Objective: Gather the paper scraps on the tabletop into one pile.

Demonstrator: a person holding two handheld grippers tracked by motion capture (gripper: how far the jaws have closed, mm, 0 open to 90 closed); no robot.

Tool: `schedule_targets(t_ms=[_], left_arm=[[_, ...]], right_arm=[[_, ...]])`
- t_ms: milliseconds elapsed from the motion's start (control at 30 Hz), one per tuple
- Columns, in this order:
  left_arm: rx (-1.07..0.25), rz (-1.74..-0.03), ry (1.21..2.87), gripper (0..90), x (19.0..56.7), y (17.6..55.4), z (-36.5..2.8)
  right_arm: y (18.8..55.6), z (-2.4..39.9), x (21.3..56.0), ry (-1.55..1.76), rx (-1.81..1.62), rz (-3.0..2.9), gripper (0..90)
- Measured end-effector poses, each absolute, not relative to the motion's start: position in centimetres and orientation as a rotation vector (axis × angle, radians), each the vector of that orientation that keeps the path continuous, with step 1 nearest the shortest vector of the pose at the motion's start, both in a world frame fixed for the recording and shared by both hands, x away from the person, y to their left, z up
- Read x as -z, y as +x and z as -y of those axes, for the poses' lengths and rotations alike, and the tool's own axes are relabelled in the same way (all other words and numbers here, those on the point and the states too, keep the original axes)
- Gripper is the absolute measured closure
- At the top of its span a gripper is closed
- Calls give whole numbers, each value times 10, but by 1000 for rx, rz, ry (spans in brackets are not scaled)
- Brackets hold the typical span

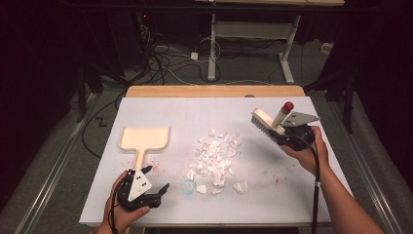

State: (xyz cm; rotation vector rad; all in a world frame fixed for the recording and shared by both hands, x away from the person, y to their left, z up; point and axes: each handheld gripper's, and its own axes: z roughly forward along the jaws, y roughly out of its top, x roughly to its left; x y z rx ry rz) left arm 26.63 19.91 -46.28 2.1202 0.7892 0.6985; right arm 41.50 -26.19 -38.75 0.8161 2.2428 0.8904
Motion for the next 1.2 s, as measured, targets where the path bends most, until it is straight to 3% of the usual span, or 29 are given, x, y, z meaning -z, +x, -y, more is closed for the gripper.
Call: schedule_targets(t_ms=[400, 633, 1200], left_arm=[[-704, -791, 2148, 205, 465, 265, -199], [-686, -791, 2156, 205, 467, 265, -201], [-653, -787, 2185, 205, 470, 267, -198]], right_arm=[[471, 201, 410, 743, -734, -2250, 679], [486, 162, 428, 693, -653, -2281, 680], [452, 116, 440, 383, -782, -2425, 677]])
